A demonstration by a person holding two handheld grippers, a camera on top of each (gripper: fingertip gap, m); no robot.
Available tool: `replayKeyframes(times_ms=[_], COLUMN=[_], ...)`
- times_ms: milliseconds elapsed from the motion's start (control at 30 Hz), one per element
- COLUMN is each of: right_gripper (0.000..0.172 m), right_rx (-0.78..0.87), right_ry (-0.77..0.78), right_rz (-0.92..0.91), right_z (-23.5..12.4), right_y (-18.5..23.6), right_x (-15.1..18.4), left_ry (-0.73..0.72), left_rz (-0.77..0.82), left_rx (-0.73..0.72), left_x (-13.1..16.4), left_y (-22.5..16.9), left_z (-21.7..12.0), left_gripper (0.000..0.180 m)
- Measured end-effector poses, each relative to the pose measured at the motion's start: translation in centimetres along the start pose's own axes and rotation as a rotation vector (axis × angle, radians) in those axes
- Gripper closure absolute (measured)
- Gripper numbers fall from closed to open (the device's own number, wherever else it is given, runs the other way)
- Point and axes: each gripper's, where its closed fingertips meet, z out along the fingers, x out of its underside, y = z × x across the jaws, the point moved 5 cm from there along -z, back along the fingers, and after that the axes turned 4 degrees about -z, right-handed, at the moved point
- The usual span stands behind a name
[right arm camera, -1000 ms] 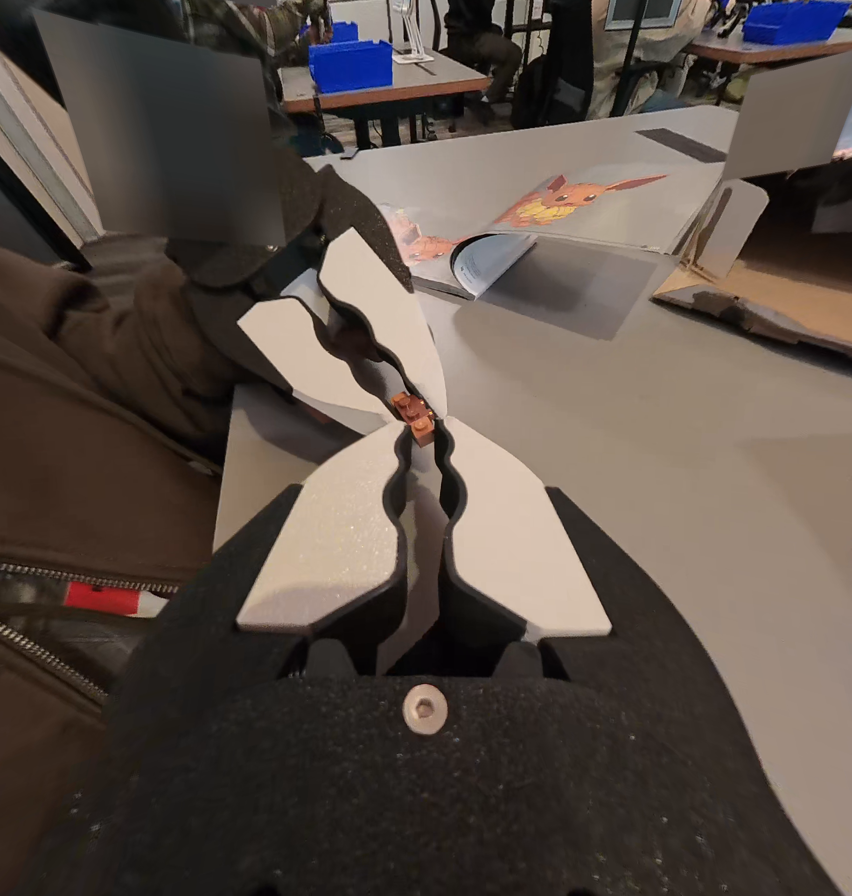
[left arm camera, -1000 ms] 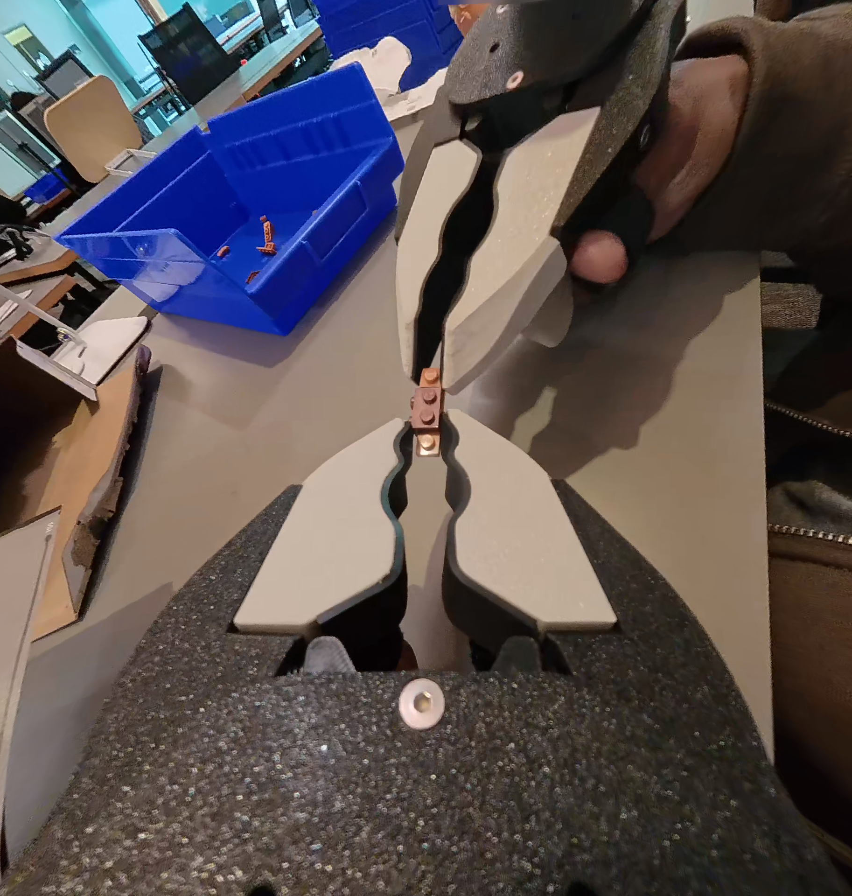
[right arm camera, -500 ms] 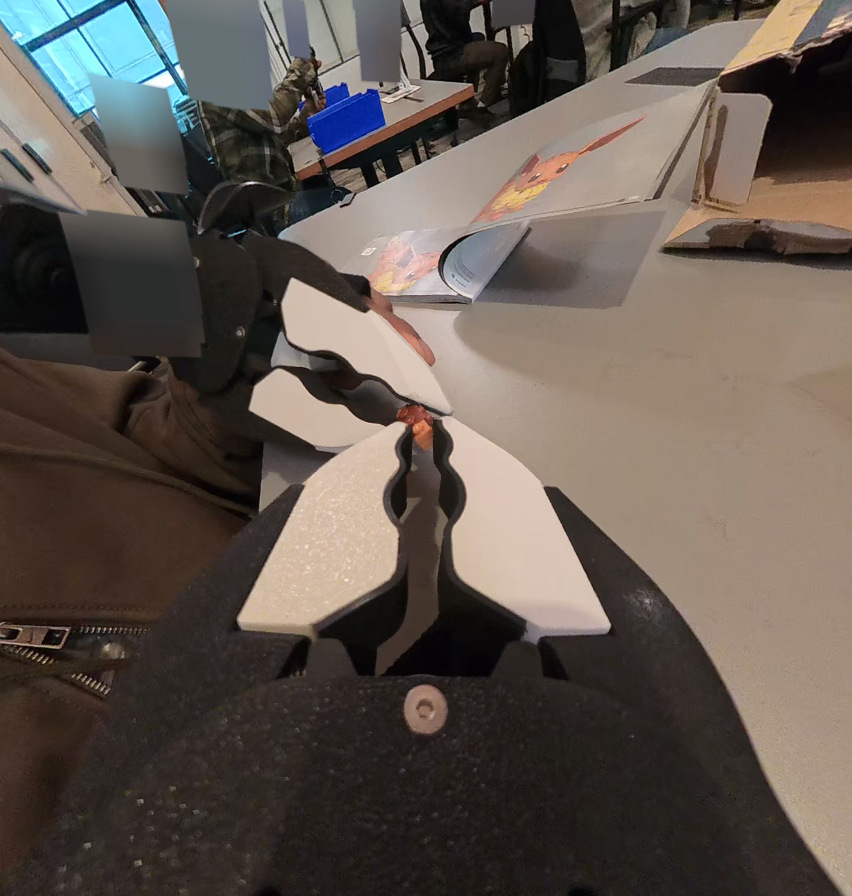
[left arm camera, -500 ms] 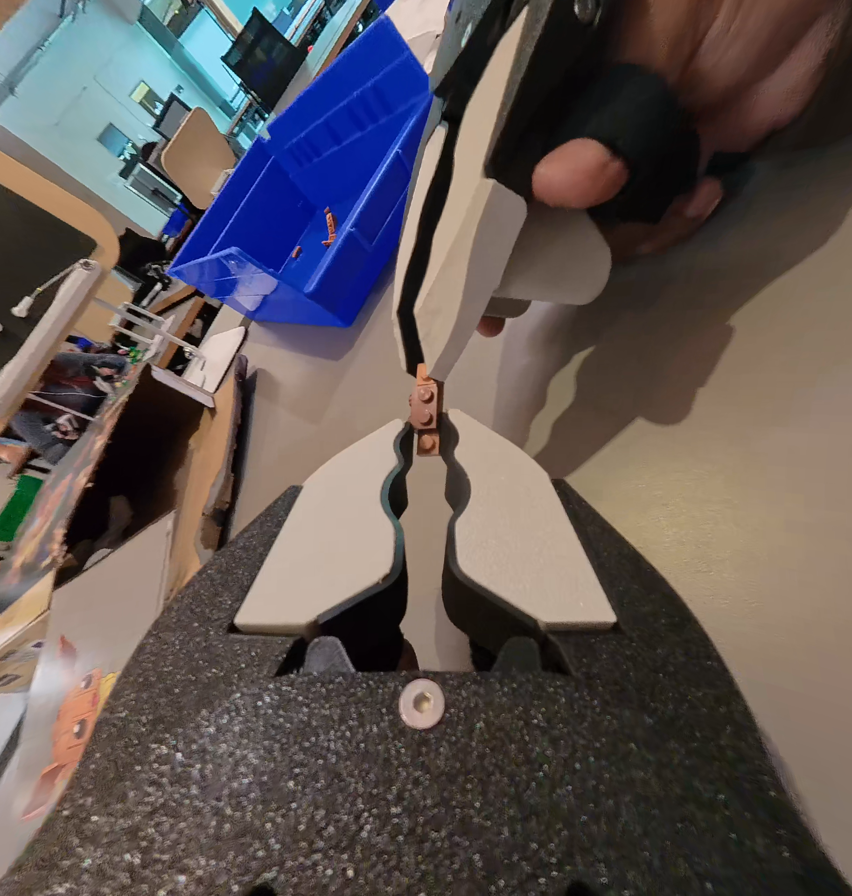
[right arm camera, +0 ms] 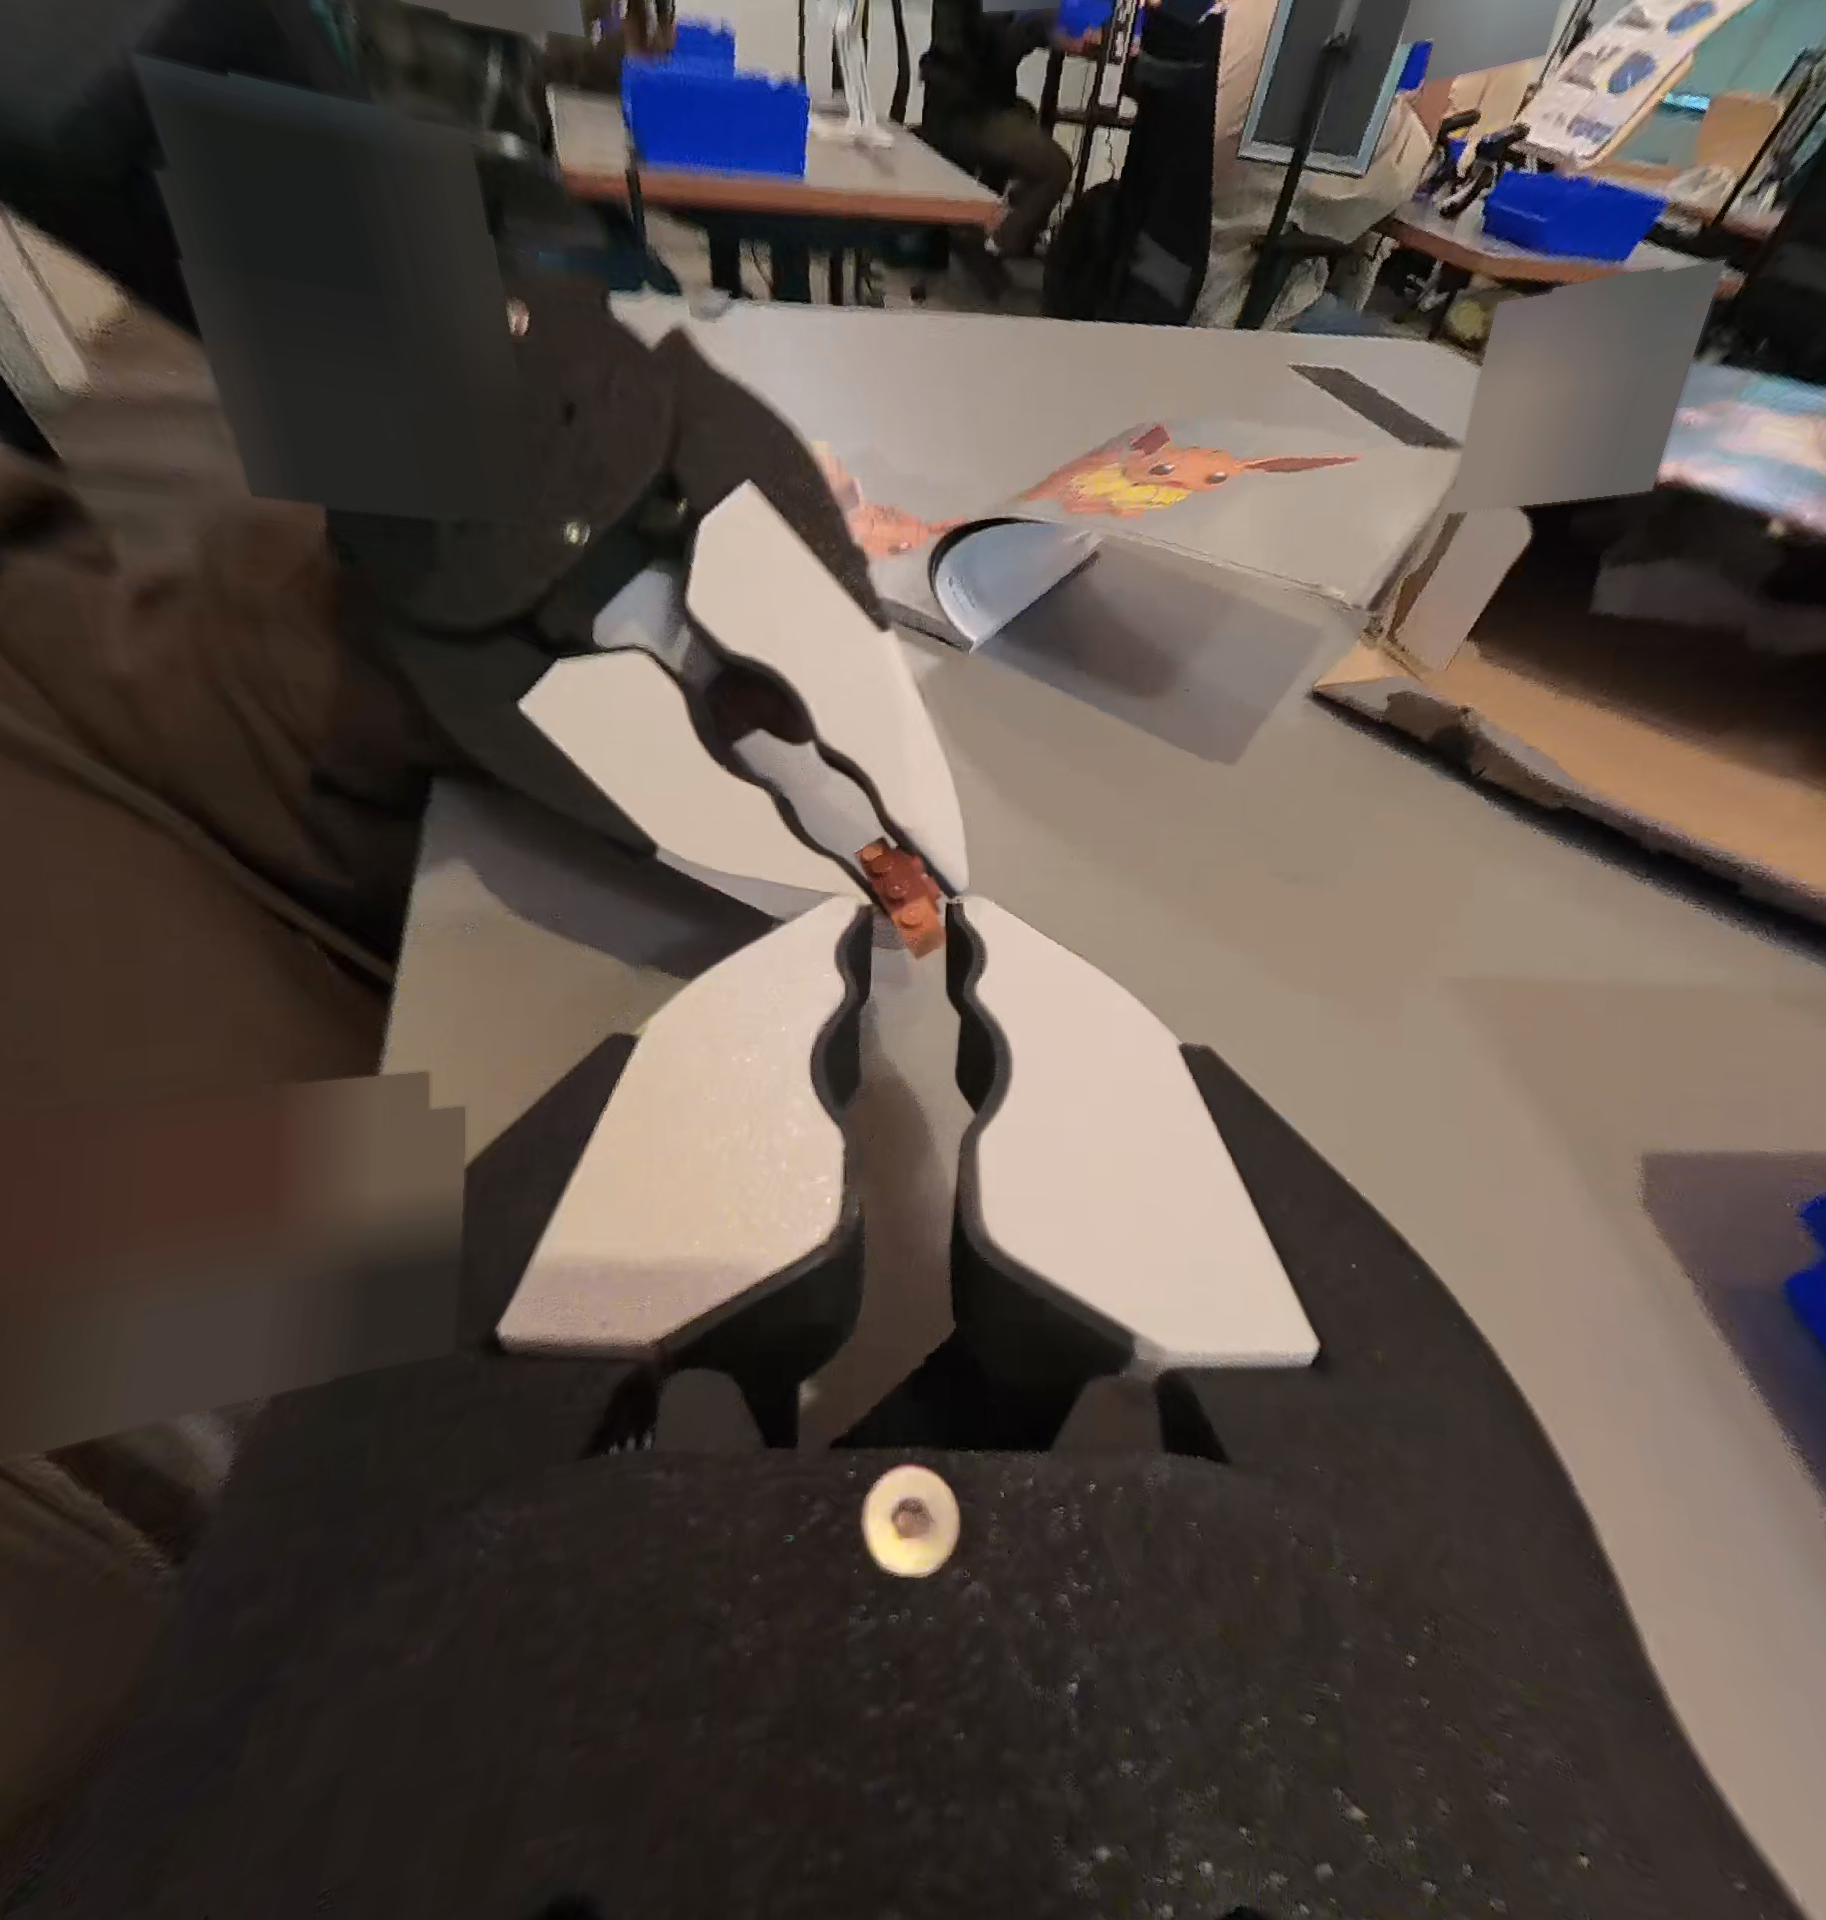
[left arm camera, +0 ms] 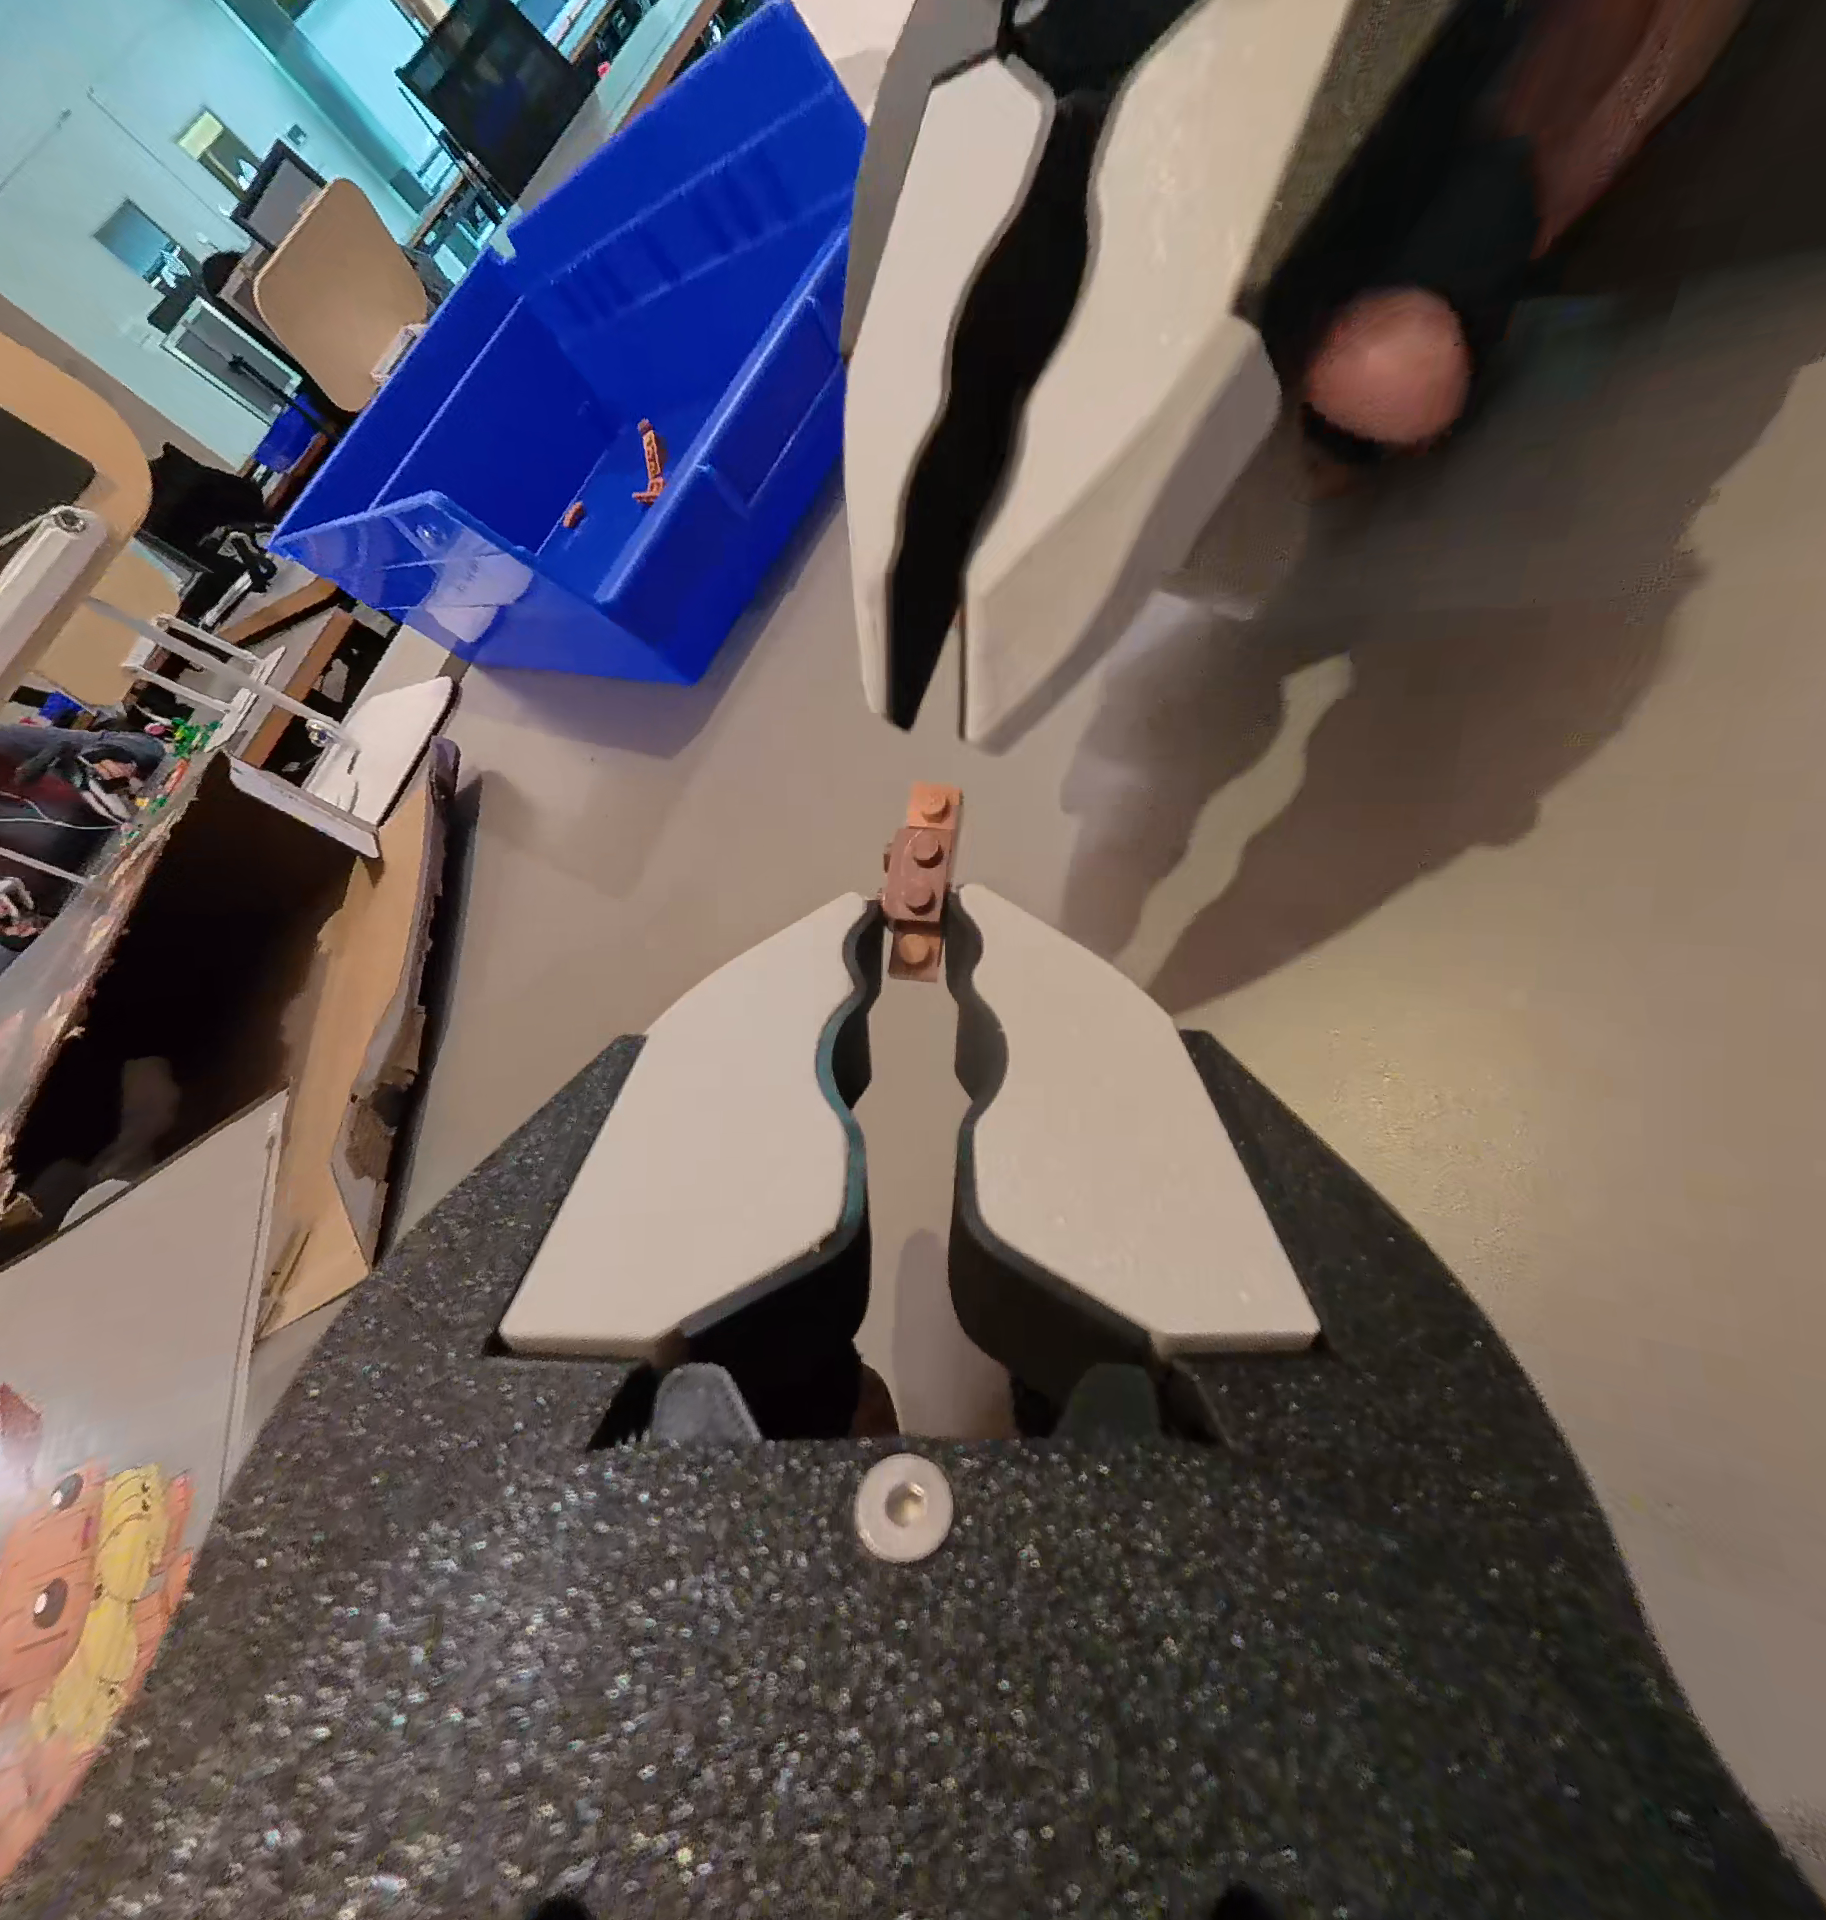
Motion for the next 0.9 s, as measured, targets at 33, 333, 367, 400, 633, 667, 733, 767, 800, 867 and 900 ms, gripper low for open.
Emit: replayKeyframes(times_ms=[33,333,367,400,633,667,733,767,800,867,900], right_gripper=[0.159,0.161,0.161,0.162,0.163,0.163,0.163,0.163,0.163,0.163,0.164], right_rx=[0.016,0.141,0.148,0.152,0.174,0.178,0.183,0.178,0.167,0.133,0.118], right_ry=[0.023,0.244,0.259,0.268,0.363,0.373,0.349,0.316,0.275,0.199,0.173], right_rz=[-0.060,-0.411,-0.430,-0.440,-0.566,-0.574,-0.530,-0.482,-0.419,-0.286,-0.232], right_z=[0.3,1.6,1.6,1.7,1.9,2.0,2.2,2.1,2.0,1.7,1.5], right_y=[0.3,0.9,0.9,0.9,1.3,1.3,1.2,1.1,0.9,0.6,0.5], right_x=[0.1,0.9,1.0,1.0,1.4,1.4,1.5,1.4,1.2,0.9,0.8], left_ry=[0.004,0.031,0.036,0.042,0.086,0.100,0.109,0.101,0.085,0.045,0.030], left_rz=[0.007,0.062,0.066,0.070,0.099,0.104,0.096,0.081,0.065,0.043,0.039], left_rx=[0.001,0.003,0.002,0.001,0.005,0.001,-0.006,-0.005,-0.004,-0.001,-0.003], left_x=[0.0,0.3,0.3,0.4,0.9,1.0,1.2,1.2,1.1,0.7,0.5], left_y=[-0.1,-0.5,-0.5,-0.5,-0.8,-0.8,-0.6,-0.5,-0.4,-0.3,-0.2], left_z=[0.0,0.3,0.3,0.3,0.7,0.8,0.9,0.8,0.7,0.5,0.4], left_gripper=[0.169,0.169,0.169,0.169,0.169,0.169,0.169,0.169,0.169,0.169,0.169])
